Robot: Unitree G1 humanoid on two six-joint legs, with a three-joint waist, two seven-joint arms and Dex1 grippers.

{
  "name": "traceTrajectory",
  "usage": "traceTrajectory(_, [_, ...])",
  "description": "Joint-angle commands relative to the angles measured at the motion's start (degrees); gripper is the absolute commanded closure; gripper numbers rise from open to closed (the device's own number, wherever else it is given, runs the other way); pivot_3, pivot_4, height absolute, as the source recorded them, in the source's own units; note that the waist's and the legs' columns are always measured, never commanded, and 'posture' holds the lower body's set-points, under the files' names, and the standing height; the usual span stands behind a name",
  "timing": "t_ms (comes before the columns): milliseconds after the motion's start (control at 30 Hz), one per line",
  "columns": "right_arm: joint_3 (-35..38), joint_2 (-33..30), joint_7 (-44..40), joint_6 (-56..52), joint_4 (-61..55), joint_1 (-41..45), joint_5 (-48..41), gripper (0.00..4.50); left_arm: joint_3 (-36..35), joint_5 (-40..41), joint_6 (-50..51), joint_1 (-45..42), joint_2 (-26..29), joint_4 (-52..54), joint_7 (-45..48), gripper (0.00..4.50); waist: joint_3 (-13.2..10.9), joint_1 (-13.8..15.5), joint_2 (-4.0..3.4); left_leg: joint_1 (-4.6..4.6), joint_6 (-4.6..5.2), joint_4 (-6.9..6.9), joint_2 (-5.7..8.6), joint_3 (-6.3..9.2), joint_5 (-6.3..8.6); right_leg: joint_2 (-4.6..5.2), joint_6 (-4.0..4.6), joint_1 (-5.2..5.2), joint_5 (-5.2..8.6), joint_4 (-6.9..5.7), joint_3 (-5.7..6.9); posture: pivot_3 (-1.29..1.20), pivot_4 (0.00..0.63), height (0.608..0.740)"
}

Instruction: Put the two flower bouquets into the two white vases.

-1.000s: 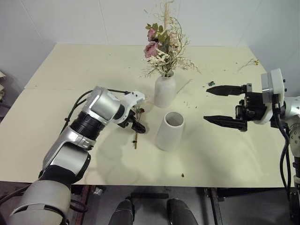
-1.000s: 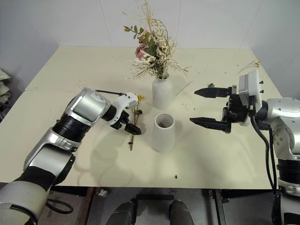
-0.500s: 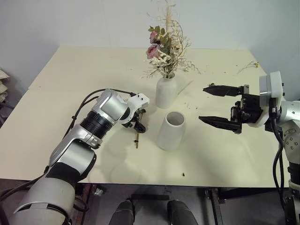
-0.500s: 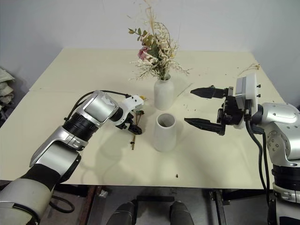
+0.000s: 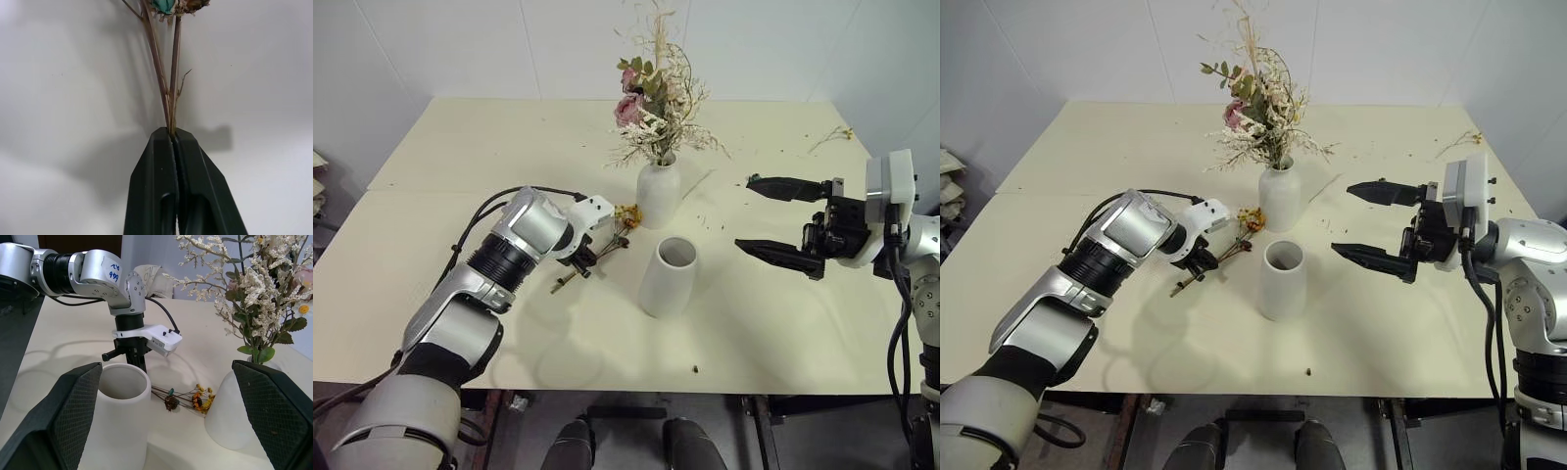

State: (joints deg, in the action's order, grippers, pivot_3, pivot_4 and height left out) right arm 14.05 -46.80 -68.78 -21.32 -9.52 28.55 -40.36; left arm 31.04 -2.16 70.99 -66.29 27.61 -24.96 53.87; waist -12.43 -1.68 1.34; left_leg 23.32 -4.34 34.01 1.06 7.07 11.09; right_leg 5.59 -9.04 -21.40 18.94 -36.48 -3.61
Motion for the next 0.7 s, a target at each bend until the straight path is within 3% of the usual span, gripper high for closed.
traceTrajectory(33, [1.6, -1.2, 0.3, 0.1, -1.2, 1.0, -0.6, 0.00, -0.8, 0.1, 0.2, 3.1, 0.9, -3.5, -1.7, 4.49, 0.0, -0.1, -0.01, -0.01, 0.00, 0.01, 0.00, -0.01, 0.00, 0.00, 0.01, 0.00, -0.01, -0.01, 0.00, 0.00, 0.150, 0.740])
traceTrajectory(133, [2.2, -1.7, 0.0, -0.1, -1.1, 0.7, -0.9, 0.00, -4.4, 0.4, -0.5, 3.7, 1.9, -3.9, -2.9, 4.49, 0.0, -0.3, -0.01, -0.05, -0.02, 0.01, -0.03, -0.01, -0.01, -0.01, 0.05, 0.00, -0.03, -0.05, 0.00, 0.00, 0.150, 0.740])
traceTrajectory(333, [3.6, -3.1, -0.3, -0.7, -1.0, -0.5, -1.5, 0.00, -21.5, 3.7, -7.9, 6.0, 1.3, -3.9, -12.4, 4.49, 0.0, -0.4, 0.01, -0.06, -0.07, 0.01, -0.08, -0.02, -0.09, -0.03, 0.11, -0.06, -0.13, -0.09, 0.01, 0.00, 0.150, 0.740])
traceTrajectory(433, [4.5, -3.6, -0.1, -1.0, -1.2, -1.2, -1.6, 0.00, -33.5, 8.4, -15.8, 8.5, 1.0, -4.3, -16.7, 4.49, 0.0, -0.1, 0.02, -0.01, -0.09, 0.02, -0.07, -0.01, -0.10, -0.02, 0.08, -0.07, -0.16, -0.07, 0.01, 0.00, 0.150, 0.740])
traceTrajectory(500, [4.8, -3.9, 0.5, -1.1, -1.2, -1.3, -1.1, 0.00, -41.9, 13.1, -27.8, 13.6, 1.2, -0.4, -15.8, 4.49, 0.0, -0.1, 0.02, 0.00, -0.10, -0.01, -0.08, -0.01, -0.10, 0.00, 0.06, -0.09, -0.19, -0.01, 0.01, 0.00, 0.150, 0.740])
traceTrajectory(567, [5.0, -4.1, 0.6, -0.7, -0.9, -1.4, -0.7, 0.00, -45.1, 15.7, -34.5, 16.4, 0.9, 2.1, -14.2, 4.49, 0.0, 0.1, 0.02, 0.04, -0.13, -0.04, -0.09, -0.03, -0.07, 0.02, 0.07, -0.15, -0.19, 0.01, 0.01, 0.00, 0.150, 0.740])
traceTrajectory(700, [5.9, -5.2, 0.6, 0.4, 0.7, -1.5, 0.5, 0.00, -52.3, 26.6, -35.4, 19.6, -1.6, 9.3, -10.5, 4.49, 0.0, 0.8, 0.03, 0.23, -0.13, -0.02, -0.08, 0.00, -0.05, 0.02, 0.06, -0.20, -0.18, 0.12, 0.05, 0.00, 0.150, 0.740])
